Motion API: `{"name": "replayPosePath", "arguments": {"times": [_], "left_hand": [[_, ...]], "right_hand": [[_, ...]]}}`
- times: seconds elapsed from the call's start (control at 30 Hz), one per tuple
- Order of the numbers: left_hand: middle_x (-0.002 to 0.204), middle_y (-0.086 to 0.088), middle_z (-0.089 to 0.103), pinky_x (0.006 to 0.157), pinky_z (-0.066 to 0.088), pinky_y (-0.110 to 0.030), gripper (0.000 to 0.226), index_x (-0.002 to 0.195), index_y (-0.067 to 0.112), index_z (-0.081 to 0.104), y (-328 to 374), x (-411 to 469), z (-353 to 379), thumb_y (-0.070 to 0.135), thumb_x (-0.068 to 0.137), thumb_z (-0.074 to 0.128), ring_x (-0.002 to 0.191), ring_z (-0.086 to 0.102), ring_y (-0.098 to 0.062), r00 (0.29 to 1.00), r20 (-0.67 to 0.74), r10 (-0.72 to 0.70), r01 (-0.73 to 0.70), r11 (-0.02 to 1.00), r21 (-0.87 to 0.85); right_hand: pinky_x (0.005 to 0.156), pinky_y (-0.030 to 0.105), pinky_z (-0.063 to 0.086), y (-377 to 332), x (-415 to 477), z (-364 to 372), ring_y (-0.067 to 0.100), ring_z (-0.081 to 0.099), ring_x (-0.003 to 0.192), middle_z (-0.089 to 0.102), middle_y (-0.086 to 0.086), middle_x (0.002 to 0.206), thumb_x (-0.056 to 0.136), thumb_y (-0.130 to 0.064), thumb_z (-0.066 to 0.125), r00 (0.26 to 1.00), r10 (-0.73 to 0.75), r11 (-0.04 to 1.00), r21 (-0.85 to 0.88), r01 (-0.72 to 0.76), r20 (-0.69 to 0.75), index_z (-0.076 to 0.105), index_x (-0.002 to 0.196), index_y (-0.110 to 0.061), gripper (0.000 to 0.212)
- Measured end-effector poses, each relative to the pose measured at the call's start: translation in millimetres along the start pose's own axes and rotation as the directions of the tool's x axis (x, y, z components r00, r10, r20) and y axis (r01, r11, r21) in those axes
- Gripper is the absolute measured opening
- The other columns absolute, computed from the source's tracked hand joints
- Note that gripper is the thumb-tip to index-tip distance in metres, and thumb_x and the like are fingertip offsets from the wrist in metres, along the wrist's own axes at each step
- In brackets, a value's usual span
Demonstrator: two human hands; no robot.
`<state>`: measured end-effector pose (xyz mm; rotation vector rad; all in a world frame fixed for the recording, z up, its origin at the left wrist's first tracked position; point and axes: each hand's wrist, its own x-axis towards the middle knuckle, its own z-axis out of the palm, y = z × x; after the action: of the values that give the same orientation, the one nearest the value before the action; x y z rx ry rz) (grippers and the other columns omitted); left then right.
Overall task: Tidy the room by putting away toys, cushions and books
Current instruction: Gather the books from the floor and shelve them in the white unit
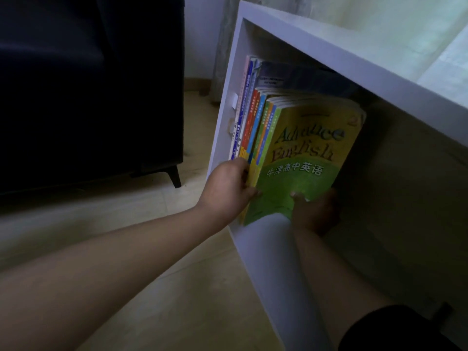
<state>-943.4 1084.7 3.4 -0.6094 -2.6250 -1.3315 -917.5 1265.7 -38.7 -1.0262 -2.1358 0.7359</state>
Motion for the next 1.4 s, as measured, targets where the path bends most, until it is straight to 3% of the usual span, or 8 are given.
{"name": "replayPosePath", "arguments": {"times": [0.27,0.5,0.67,0.87,1.07,1.23,1.33,1.4], "left_hand": [[0.092,-0.003,0.057,0.068,0.053,-0.041,0.037,0.095,0.014,0.052,0.2,-3.3,0.9,0.026,0.073,0.08,0.079,0.056,-0.021,0.999,-0.041,0.011,-0.011,1.0,0.003],[0.091,-0.001,0.058,0.068,0.053,-0.042,0.036,0.09,0.017,0.047,-2.3,-0.5,0.3,0.024,0.074,0.079,0.078,0.057,-0.02,1.0,-0.019,0.005,-0.005,1.0,0.003],[0.088,-0.002,0.06,0.068,0.053,-0.042,0.036,0.091,0.015,0.048,-3.3,-1.0,1.3,0.021,0.074,0.079,0.077,0.058,-0.02,1.0,-0.021,-0.011,0.011,1.0,-0.026],[0.087,-0.003,0.059,0.068,0.052,-0.045,0.04,0.095,0.013,0.046,-2.7,-0.2,1.4,0.021,0.073,0.078,0.079,0.057,-0.02,0.998,-0.021,-0.051,0.049,0.995,-0.085],[0.088,-0.002,0.057,0.066,0.054,-0.045,0.058,0.103,0.016,0.038,-0.7,1.2,-0.2,0.025,0.068,0.083,0.075,0.06,-0.018,0.99,-0.017,-0.14,0.135,0.975,-0.178],[0.107,0.0,0.05,0.072,0.054,-0.042,0.067,0.106,0.019,0.039,-8.7,0.4,-0.1,0.044,0.062,0.083,0.086,0.061,-0.021,0.973,-0.046,-0.227,0.221,0.969,-0.111],[0.126,-0.001,0.041,0.088,0.052,-0.038,0.085,0.127,0.018,0.036,-11.5,3.7,0.9,0.045,0.062,0.084,0.111,0.05,-0.017,0.967,-0.04,-0.252,0.246,0.963,-0.11],[0.132,0.0,0.04,0.093,0.049,-0.035,0.094,0.136,0.019,0.03,-11.3,7.9,-1.3,0.043,0.063,0.084,0.118,0.046,-0.015,0.97,0.013,-0.244,0.244,0.961,-0.13]], "right_hand": [[0.095,0.046,0.039,11.4,-6.8,8.3,0.039,0.044,0.125,0.047,0.021,0.138,0.068,-0.039,0.084,0.999,0.018,0.999,0.049,-0.019,0.032,0.036,0.143,-0.006,0.095],[0.087,0.038,0.042,13.4,-18.7,25.0,0.04,0.058,0.107,0.064,0.028,0.111,0.078,-0.024,0.078,0.986,0.007,0.979,0.198,-0.04,0.167,0.061,0.115,0.008,0.052],[0.087,0.038,0.04,13.5,-22.4,26.4,0.041,0.056,0.111,0.062,0.029,0.116,0.076,-0.031,0.079,0.991,0.061,0.974,0.21,-0.086,0.121,0.059,0.119,0.008,0.061],[0.089,0.03,0.031,4.3,-18.9,28.8,0.037,0.052,0.12,0.057,0.026,0.128,0.087,-0.036,0.068,0.955,0.216,0.937,0.231,-0.262,0.205,0.055,0.124,0.01,0.06],[0.077,0.019,0.041,6.1,-20.3,37.7,0.026,0.06,0.113,0.061,0.019,0.127,0.084,-0.02,0.073,0.933,0.227,0.806,0.484,-0.341,0.279,0.053,0.129,0.003,0.054],[0.085,0.025,0.05,8.6,-21.3,40.6,0.027,0.061,0.112,0.06,0.018,0.128,0.079,-0.025,0.078,0.928,0.249,0.769,0.526,-0.363,0.276,0.05,0.134,0.001,0.066],[0.082,0.025,0.049,12.0,-16.8,40.3,0.027,0.063,0.109,0.064,0.017,0.123,0.081,-0.027,0.076,0.945,0.185,0.798,0.52,-0.305,0.269,0.056,0.129,-0.001,0.058],[0.089,0.031,0.052,11.8,-14.6,39.3,0.025,0.064,0.108,0.066,0.014,0.121,0.081,-0.029,0.076,0.943,0.153,0.781,0.55,-0.298,0.294,0.058,0.128,-0.004,0.056]]}}
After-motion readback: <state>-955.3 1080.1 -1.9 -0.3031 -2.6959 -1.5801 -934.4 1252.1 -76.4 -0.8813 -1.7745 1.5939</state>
